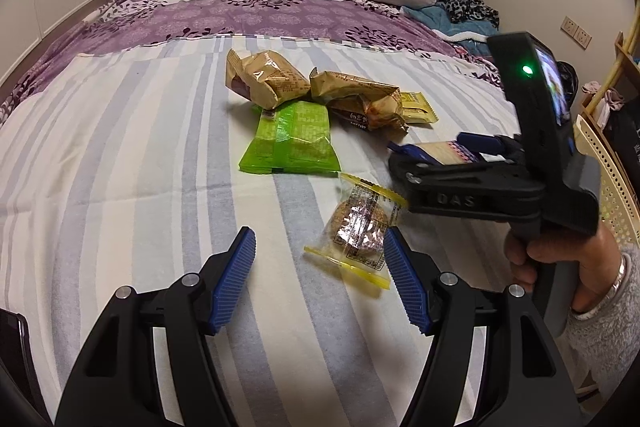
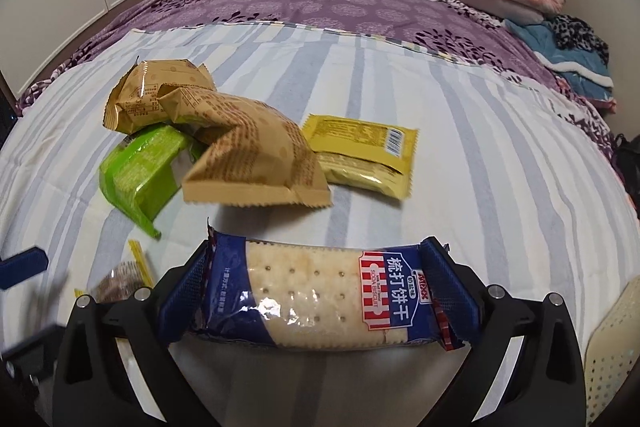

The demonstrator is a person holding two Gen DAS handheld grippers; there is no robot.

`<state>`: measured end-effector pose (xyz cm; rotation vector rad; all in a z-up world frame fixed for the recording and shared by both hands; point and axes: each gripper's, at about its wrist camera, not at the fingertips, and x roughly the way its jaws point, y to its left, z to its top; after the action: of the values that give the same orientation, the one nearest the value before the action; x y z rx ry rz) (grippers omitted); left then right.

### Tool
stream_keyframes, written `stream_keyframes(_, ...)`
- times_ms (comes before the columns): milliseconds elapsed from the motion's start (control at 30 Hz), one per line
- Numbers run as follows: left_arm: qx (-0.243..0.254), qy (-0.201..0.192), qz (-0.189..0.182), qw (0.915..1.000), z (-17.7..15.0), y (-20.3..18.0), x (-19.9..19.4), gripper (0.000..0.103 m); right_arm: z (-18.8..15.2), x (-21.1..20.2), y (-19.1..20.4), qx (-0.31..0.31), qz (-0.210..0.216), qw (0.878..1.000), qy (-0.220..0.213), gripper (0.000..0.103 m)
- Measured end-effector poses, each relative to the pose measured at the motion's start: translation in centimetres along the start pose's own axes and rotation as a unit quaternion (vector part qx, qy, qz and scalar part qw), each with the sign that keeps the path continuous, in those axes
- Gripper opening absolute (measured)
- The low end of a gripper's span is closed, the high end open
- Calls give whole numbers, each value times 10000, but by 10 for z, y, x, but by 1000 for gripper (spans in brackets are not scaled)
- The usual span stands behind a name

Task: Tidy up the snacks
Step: 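Grasp the wrapped cookie with the left tool while the right tool grasps the blue cracker pack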

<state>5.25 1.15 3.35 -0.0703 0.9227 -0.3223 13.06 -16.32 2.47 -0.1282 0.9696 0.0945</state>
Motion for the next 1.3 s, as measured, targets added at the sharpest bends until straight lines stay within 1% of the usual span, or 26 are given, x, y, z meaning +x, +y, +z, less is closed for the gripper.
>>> stream_keyframes(233,225,55,-56,9997,1,-15,6,68,-18,-26,-22,359,112,9991,-185,97)
stream_keyframes(567,493,247,-56,9985,4,-29,33,68,-30,-48,-32,424,202,9983,-359,97)
stream_keyframes(600,524,267,-47,9983,4,-29,36,65,-31,-50,-32,442,213,9981,-377,97)
stream_keyframes(633,555,291,-23,9980,4,-29,39,60,-31,-51,-32,461,227,9979,-393,97)
stream_keyframes(700,630,273,25,9976,4,-30,43,56,-32,-54,-33,493,257,9976,-422,97)
stream_keyframes(767,708,238,115,9971,4,-32,44,51,-34,-59,-34,518,288,9971,-470,97)
stream_keyframes(800,715,228,140,9971,4,-33,44,45,-34,-61,-34,528,307,9969,-495,97)
stream_keyframes(833,681,221,128,9973,4,-32,44,42,-34,-63,-34,538,340,9966,-527,94)
stream_keyframes(967,523,139,87,9985,4,-31,36,40,-34,-73,-35,548,377,9955,-670,93)
stream_keyframes(1133,465,-7,53,9989,4,-32,20,40,-39,-75,-40,620,472,9949,-643,94)
stream_keyframes(1233,456,-75,47,9989,6,-31,12,40,-51,-74,-52,986,567,9923,-500,94)
stream_keyframes(1300,423,-110,46,9990,6,-30,7,40,-62,-73,-62,1358,831,9866,-348,94)
